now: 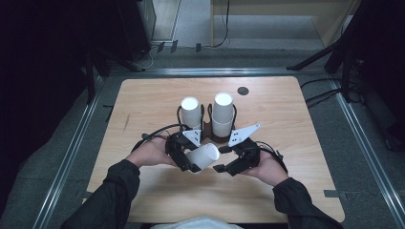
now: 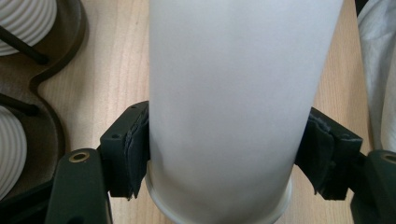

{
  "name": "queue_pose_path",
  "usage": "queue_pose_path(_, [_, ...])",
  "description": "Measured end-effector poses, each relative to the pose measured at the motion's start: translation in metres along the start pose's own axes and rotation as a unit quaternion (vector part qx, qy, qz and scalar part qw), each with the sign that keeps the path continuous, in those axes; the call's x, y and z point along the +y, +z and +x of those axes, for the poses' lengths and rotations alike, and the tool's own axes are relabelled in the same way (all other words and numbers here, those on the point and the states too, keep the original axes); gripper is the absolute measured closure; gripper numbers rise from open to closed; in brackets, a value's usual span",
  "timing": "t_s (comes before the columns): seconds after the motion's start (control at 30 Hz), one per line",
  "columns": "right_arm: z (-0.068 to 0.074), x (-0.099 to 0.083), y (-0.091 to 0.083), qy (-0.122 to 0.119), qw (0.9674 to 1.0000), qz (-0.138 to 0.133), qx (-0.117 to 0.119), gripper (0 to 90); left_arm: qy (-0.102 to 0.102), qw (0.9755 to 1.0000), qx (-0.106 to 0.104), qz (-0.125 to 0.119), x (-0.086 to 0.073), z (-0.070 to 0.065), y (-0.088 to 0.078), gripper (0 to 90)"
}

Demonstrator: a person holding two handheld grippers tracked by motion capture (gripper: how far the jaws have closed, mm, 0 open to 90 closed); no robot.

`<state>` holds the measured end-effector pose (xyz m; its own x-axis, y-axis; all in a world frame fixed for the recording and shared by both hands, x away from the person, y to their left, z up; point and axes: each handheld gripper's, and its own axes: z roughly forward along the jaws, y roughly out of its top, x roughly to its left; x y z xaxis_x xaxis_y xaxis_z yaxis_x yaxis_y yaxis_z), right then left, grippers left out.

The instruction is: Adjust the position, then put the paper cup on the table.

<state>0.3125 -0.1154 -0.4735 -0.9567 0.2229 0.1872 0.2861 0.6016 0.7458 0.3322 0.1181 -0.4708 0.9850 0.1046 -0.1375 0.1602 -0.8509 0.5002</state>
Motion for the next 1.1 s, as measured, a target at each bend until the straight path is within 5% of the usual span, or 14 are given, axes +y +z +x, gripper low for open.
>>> queue_pose_path(0.4, [0.001,0.002,0.006,-0.007,0.9999,0.006,0.009,28.1,0.01,0.9999,-0.006,0.012,0.002,-0.002,0.006,26.6])
queue_pose_path(1.03, [0.008,0.009,0.015,-0.035,0.9987,0.008,0.037,32.8,0.025,0.9986,-0.043,0.016,0.007,-0.01,0.012,26.0])
queue_pose_path(1.1, [0.008,0.01,0.015,-0.023,0.9987,0.012,0.044,32.9,0.019,0.9984,-0.051,0.014,0.006,-0.009,0.012,25.0])
